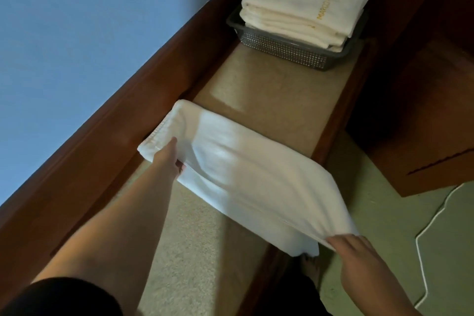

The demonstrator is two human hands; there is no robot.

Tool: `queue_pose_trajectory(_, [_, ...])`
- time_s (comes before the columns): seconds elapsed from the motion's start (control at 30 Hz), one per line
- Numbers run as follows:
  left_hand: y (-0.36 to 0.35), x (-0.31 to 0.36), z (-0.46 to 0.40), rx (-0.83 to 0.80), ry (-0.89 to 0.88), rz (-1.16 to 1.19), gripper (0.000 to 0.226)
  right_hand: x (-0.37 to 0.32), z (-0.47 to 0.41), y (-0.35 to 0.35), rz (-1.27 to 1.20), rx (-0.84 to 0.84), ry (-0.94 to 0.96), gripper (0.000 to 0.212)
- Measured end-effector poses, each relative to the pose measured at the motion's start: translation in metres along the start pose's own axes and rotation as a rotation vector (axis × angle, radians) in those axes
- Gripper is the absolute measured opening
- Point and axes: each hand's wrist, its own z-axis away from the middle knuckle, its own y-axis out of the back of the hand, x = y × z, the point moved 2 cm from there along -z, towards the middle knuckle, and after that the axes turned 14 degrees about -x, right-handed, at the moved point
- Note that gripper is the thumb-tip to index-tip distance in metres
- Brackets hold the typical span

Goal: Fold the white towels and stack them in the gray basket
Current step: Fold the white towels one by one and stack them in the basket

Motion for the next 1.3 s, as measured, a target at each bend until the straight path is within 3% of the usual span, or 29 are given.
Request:
queue_pose_trajectory(0.13, [0.013, 0.018, -0.037, 0.085, -0.001, 0.032, 0.04, 0.007, 0.011, -0.004, -0.071, 0.027, -0.11, 0.063])
queue_pose_trajectory(0.23, [0.023, 0.027, -0.045, 0.139, -0.056, 0.162, 0.044, 0.019, 0.017, -0.018, -0.119, 0.033, -0.163, 0.031])
queue_pose_trajectory(0.33, [0.027, 0.034, -0.036, 0.146, -0.202, 0.258, 0.045, 0.006, 0.018, -0.008, -0.174, 0.076, -0.136, 0.047])
queue_pose_trajectory(0.43, [0.034, 0.036, -0.03, 0.172, -0.306, 0.217, 0.041, -0.013, 0.021, 0.004, -0.172, 0.091, -0.088, 0.047])
queue_pose_trajectory(0.5, [0.043, 0.031, -0.032, 0.169, -0.263, 0.183, 0.04, -0.01, 0.026, -0.011, -0.168, -0.012, -0.05, 0.049])
queue_pose_trajectory(0.57, [0.052, 0.017, -0.043, 0.127, -0.167, 0.139, 0.028, 0.0, 0.026, -0.026, -0.244, -0.214, 0.006, 0.064])
queue_pose_trajectory(0.67, [0.048, -0.002, -0.045, 0.065, -0.077, 0.038, 0.007, 0.005, 0.023, -0.02, -0.476, -0.558, -0.112, 0.069])
queue_pose_trajectory(0.8, [0.021, -0.02, -0.017, -0.003, -0.013, -0.145, 0.04, 0.014, -0.004, 0.009, -0.574, -0.461, -0.286, 0.046])
queue_pose_trajectory(0.97, [-0.016, -0.075, 0.03, -0.058, -0.017, -0.239, 0.019, 0.024, -0.046, 0.045, -0.519, -0.422, -0.33, 0.039])
queue_pose_trajectory(1.17, [-0.051, -0.165, 0.075, -0.026, 0.036, -0.292, 0.04, 0.03, -0.11, 0.068, -0.575, -0.456, -0.342, 0.048])
queue_pose_trajectory(1.3, [-0.078, -0.199, 0.103, 0.062, 0.079, -0.489, 0.035, 0.044, -0.151, 0.065, -0.525, -0.55, -0.318, 0.061])
